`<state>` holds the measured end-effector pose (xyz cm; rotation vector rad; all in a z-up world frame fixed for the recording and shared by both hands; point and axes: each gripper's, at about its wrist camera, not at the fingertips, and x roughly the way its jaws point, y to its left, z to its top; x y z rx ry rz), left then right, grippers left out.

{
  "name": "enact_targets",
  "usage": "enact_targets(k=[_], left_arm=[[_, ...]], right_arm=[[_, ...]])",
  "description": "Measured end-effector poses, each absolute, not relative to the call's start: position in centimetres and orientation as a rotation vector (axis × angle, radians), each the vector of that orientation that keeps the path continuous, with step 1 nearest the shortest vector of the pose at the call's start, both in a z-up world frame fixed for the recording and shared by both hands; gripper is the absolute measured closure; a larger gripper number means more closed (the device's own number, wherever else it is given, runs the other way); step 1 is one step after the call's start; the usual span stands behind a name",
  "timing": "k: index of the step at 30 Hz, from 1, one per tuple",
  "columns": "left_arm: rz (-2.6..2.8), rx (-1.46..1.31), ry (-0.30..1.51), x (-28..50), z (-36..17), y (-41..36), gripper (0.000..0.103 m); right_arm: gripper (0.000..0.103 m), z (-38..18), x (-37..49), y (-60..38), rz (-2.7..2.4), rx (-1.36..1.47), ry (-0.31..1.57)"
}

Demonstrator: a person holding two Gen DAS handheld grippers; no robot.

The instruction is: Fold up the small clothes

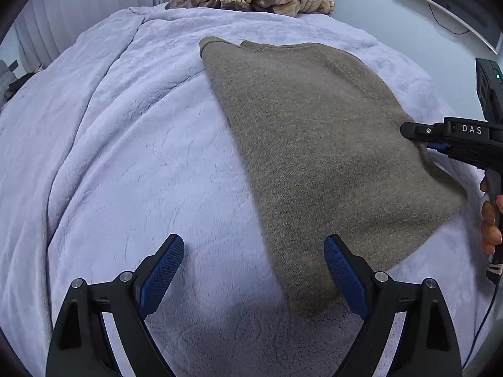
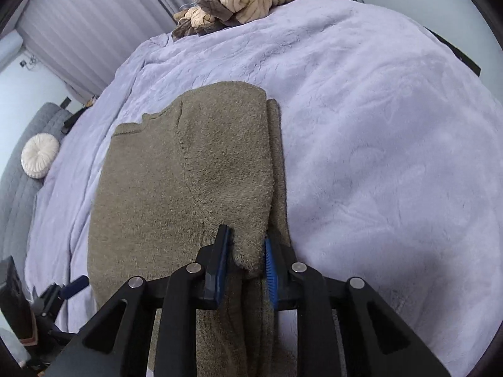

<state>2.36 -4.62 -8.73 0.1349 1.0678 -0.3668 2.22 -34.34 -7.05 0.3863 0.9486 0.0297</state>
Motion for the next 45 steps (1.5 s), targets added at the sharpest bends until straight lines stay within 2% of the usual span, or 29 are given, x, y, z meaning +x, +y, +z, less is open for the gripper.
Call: enact_targets(k=[2,3,4,10,15,17,22,26,30,40,42,45], left_arm=[[-0.369,0.138,1.064,2.3,-8.5,-4.5,0.011],[-0.367,0.143,1.059,2.2,-8.5,-4.5,0.011],[-0.366,0.146,1.056,2.2,-8.3,-4.5,0.011],[-0.353,0.144,1.052,1.9,-8.1,-4.7,0.011],[-0.340,0.140,1.057,1.5,-8.0,-4.5,0.011],[-0.337,0.136,1.063,1.4,-7.9,-4.5,0.011],[-0.332,0.141,1.059,1.2,-7.7,-4.5,0.011],[-0.335,0.133,1.054,0.8,-7.4,-4.3,0.011],[-0.333,0.134,1.052,0.5,-7.1,-4.2,0.011],[-0.330,0.153,1.049,-0.3,-6.6,-4.5,0.011],[-0.325,0.149,1.055,-0.3,-6.7,-4.6,0.011],[-0.325,0.144,1.066,-0.4,-6.7,-4.7,0.011]], right_arm=[[0.077,-6.5,1.4,-34.6,0.028,0.404,0.944],[0.071,-6.1,0.9,-34.5,0.019,0.398,0.942],[0.069,-5.7,0.3,-34.4,0.001,0.382,0.938],[0.069,-1.7,-4.2,-31.8,0.052,0.311,0.832],[0.069,-4.9,-5.2,-29.3,0.084,0.236,0.938],[0.073,-7.1,-5.0,-29.9,0.053,0.263,0.987],[0.073,-7.2,-6.2,-31.0,0.055,0.312,0.962],[0.068,-6.3,-7.6,-31.3,0.069,0.340,0.945],[0.054,-5.4,-8.2,-31.3,0.067,0.365,0.919],[0.046,-5.7,-8.9,-31.7,0.095,0.460,0.913],[0.040,-5.8,-9.0,-31.7,0.100,0.471,0.912],[0.037,-5.8,-9.0,-31.6,0.100,0.473,0.912]])
